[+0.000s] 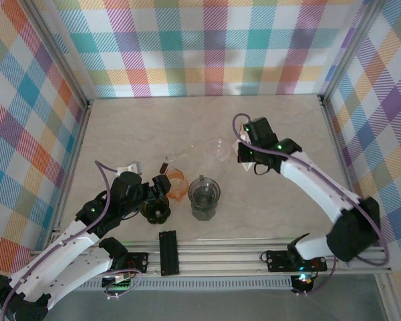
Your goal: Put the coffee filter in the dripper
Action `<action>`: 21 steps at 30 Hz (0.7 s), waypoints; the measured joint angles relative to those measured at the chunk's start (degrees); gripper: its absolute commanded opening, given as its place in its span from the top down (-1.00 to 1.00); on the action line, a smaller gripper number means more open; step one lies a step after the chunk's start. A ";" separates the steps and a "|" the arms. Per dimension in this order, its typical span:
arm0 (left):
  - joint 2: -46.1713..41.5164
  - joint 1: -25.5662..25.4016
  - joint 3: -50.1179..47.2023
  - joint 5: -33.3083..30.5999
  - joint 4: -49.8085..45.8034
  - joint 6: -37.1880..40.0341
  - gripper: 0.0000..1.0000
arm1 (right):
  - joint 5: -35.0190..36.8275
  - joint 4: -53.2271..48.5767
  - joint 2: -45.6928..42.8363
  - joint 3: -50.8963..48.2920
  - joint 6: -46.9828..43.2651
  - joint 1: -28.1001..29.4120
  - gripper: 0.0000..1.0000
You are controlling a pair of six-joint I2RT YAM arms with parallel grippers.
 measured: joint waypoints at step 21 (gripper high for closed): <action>2.67 -0.02 4.33 8.04 -4.13 -0.35 -0.97 | -7.34 -27.65 -8.04 15.06 -0.20 26.64 1.00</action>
